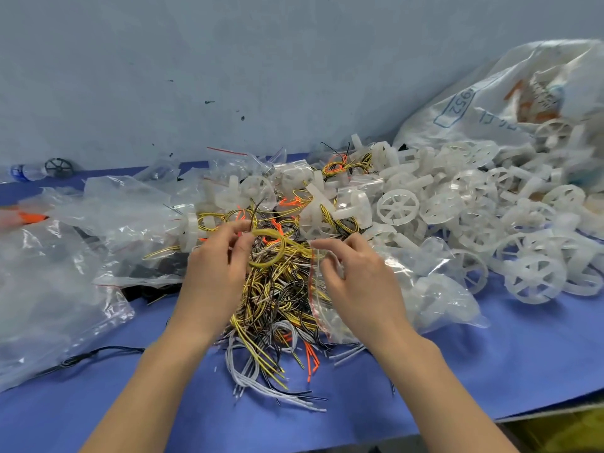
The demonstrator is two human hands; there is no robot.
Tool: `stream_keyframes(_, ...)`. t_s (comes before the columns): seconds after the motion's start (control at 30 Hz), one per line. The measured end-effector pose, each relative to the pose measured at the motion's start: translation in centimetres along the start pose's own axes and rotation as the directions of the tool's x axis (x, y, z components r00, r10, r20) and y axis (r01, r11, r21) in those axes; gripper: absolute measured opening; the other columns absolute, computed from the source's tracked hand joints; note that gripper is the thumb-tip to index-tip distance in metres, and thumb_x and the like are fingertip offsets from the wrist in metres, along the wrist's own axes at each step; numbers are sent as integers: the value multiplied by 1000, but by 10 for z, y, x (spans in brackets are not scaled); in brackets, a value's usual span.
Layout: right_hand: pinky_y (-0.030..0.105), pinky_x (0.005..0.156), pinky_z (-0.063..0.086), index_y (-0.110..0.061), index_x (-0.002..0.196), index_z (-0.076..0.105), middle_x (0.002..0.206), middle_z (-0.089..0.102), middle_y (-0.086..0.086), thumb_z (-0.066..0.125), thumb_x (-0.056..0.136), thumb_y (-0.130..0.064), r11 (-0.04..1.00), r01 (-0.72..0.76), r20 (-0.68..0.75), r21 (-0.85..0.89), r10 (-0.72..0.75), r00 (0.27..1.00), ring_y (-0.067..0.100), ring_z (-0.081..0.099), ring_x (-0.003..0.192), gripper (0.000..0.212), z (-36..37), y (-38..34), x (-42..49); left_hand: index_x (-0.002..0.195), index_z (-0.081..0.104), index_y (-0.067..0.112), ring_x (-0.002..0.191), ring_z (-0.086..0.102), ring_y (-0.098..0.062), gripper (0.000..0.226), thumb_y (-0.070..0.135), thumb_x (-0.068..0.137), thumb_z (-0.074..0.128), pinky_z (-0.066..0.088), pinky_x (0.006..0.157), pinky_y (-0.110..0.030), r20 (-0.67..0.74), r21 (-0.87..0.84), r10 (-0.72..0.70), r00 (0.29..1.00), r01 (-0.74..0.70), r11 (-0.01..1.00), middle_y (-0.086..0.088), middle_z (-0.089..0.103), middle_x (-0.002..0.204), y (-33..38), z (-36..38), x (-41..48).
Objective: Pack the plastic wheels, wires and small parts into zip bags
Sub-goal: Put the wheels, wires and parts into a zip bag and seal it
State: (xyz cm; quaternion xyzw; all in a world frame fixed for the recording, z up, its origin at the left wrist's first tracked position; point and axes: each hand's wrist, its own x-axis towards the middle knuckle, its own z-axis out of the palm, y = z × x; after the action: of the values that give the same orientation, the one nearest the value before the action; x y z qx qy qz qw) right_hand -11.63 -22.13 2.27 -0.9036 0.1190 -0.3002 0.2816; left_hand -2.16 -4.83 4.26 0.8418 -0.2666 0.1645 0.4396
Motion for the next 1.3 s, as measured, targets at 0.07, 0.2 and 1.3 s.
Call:
stream_keyframes(0.07,30,55,40,-39,117,67,89,42,-11,49,97,-33,1000,19,4,-17,-19,1000,15,52,68,28,0,0,-1,135,48,24,73,60,-8,37,29,99,53,46,65,-27,163,130,-74,984,53,990,11,61,83,-4,5,1)
stream_keyframes(0.2,33,55,44,-40,110,69,89,46,-10,51,96,-33,999,37,-5,-27,-37,999,17,55,68,24,-1,0,-2,128,49,26,100,60,-21,32,29,97,55,52,83,-44,250,387,-48,967,-55,920,2,64,104,-8,7,-3)
stream_keyframes(1.3,12,63,37,-44,106,72,82,50,-14,59,93,-46,971,-21,129,239,-10,992,-4,52,77,18,-17,12,6,104,71,31,84,61,11,19,17,94,62,43,70,-8,395,-2,223,891,-242,970,27,65,83,42,-5,10)
